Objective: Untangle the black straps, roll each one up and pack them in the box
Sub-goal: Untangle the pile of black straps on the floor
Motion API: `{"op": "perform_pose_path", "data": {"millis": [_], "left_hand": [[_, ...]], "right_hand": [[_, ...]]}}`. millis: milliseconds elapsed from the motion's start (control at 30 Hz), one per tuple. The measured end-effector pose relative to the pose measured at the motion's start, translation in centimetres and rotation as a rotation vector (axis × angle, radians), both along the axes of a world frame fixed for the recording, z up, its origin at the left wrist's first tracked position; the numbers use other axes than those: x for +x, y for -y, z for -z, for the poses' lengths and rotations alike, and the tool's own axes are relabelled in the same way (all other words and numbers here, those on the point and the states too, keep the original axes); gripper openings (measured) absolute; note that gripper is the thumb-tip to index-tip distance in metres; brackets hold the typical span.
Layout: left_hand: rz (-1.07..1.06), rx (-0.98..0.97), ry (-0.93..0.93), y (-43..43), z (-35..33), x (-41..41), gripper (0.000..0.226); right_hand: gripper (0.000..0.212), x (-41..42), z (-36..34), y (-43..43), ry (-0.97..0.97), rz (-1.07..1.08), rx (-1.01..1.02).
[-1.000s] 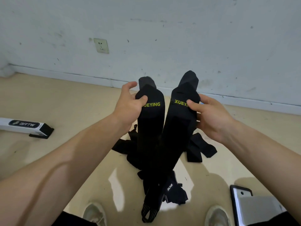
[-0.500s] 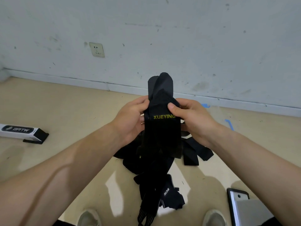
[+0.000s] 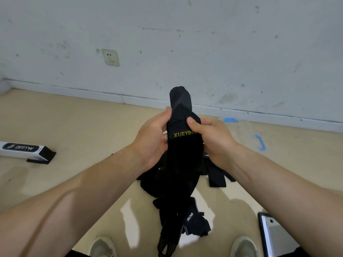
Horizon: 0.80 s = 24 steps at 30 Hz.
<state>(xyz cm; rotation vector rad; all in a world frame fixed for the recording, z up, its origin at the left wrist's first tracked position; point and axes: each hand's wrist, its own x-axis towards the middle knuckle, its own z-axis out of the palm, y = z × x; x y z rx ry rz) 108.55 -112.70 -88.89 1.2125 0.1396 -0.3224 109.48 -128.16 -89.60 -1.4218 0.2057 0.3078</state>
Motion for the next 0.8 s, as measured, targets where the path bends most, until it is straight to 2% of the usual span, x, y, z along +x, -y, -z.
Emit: {"op": "perform_pose_path", "data": {"millis": [100, 200, 300, 467, 633, 700, 800], "left_hand": [[-0.069, 0.083, 0.07, 0.2, 0.6, -0.1, 0.024], [-0.13, 0.113, 0.082, 0.3, 0.7, -0.1, 0.024], [-0.202, 0.059, 0.074, 0.1, 0.1, 0.4, 0.026], [-0.361, 0.07, 0.034, -0.9, -0.5, 1.8, 0.024], [-0.449, 0.106, 0.011, -2.2, -1.0, 2.8, 0.021], [-0.433, 0.078, 0.014, -2.7, -1.3, 2.8, 0.022], [-0.36, 0.068, 0.006, -2.7, -1.4, 2.4, 0.023]], "right_hand": [[0.024, -0.4, 0.2, -0.6, -0.019, 0.011, -0.01], [0.024, -0.6, 0.7, -1.3, 0.074, 0.073, -0.219], [0.029, -0.9, 1.4, -1.6, 0.104, 0.083, -0.401], [0.044, -1.9, 3.5, -1.7, -0.022, -0.176, -0.408], [0.053, -2.3, 5.2, -1.0, -0.1, -0.431, -0.51], [0.053, -2.1, 5.8, -0.5, -0.171, -0.481, -0.501], [0.043, -1.9, 6.4, 0.0, -0.286, -0.597, -0.561]]}}
